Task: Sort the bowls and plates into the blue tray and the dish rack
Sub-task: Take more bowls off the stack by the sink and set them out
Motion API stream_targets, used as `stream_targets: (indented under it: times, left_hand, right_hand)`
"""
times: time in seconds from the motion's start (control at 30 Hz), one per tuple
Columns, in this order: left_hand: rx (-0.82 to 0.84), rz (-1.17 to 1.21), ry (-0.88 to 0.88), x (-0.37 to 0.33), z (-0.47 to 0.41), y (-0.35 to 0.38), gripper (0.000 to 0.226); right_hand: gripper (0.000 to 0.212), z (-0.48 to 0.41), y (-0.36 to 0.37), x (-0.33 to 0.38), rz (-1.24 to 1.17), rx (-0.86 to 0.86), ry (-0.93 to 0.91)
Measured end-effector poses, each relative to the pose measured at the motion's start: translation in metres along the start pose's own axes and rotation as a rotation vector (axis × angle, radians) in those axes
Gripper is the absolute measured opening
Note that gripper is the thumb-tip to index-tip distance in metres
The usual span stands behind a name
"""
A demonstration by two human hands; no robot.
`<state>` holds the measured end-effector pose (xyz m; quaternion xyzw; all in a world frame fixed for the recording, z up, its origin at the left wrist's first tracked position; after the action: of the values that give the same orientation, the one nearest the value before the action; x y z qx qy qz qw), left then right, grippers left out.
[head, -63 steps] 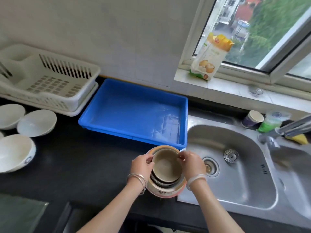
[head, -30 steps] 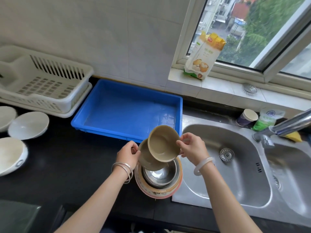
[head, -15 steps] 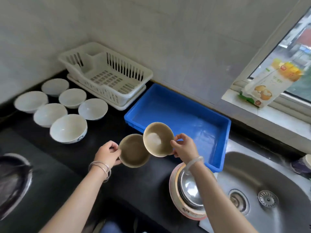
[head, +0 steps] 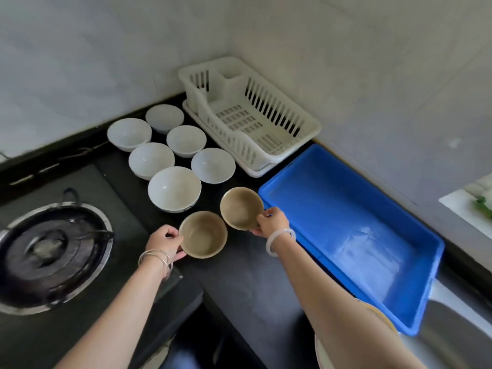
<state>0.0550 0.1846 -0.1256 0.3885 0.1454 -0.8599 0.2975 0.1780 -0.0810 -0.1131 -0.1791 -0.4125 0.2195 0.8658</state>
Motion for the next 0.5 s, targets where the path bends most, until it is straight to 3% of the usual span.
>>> stream_targets:
  times: [0.17,0.5]
  left_hand:
    - [-0.012,0.031,-0.033,0.002,-0.017,-0.003,0.026]
    - [-0.028,0.071,-0.059,0.008,-0.028,0.0,0.022]
  right_hand:
    - [0.011,-0.014,0.02,0.0,-0.049,0.02,0.115]
    - [0.02,-0.032,0.04,0.001,-0.086,0.058,0.168]
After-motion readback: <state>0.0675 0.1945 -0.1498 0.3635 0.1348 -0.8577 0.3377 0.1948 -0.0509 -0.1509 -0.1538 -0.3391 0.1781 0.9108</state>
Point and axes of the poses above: each hand's wrist, its own z-axis away from the middle knuckle, its own y-axis out of the palm, x = y × z, the point moved 9 cm from there along -z, towards the middle knuckle, and after that the axes turned 12 degrees about z, right-handed, at the moved point
